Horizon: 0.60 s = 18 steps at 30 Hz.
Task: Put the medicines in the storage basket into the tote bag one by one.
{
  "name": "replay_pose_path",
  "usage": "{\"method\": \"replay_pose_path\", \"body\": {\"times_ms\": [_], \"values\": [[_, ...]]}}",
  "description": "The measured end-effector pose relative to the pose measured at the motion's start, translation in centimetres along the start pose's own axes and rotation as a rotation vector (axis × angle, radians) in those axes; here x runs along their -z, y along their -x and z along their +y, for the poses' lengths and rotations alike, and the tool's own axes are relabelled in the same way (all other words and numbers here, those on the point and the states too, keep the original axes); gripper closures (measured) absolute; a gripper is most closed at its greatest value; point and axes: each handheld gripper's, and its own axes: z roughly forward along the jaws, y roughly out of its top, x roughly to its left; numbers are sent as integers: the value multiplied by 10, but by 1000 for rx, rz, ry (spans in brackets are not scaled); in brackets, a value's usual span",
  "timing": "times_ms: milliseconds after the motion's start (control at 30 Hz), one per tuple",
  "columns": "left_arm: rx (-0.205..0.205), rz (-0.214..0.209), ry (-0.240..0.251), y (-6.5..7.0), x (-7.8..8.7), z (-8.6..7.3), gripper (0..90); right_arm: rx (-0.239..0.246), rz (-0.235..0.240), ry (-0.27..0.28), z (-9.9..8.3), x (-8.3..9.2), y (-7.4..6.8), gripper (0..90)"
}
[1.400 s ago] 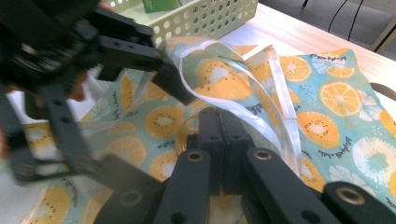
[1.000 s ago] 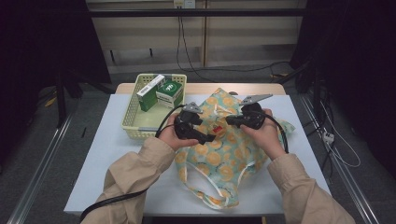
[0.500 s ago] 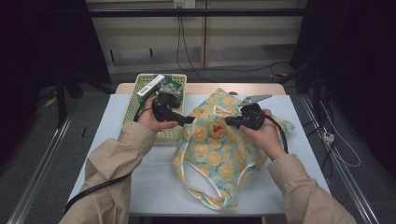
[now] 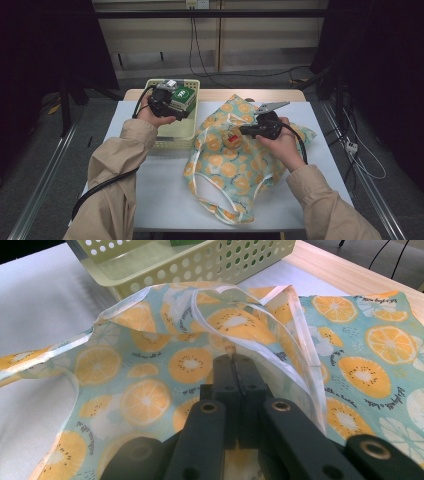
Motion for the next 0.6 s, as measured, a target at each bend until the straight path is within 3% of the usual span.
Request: {"method": "replay_pose_path", "body": {"times_ms": [100, 167, 233, 267, 600], "values": [[-5, 23, -20, -6, -8, -2, 62, 0, 1, 3, 1, 1, 0, 900], [12, 28, -8, -9, -14, -3, 59, -1, 1, 4, 0, 1, 1, 900], [28, 69, -10, -11, -19, -3, 59, -4, 0, 4, 0, 1, 1, 900], [32, 50, -22, -15, -21, -3, 59, -6, 0, 3, 0, 1, 2, 900], [70, 104, -27, -26, -35, 3, 63, -5, 1, -3, 1, 2, 5, 900]]}}
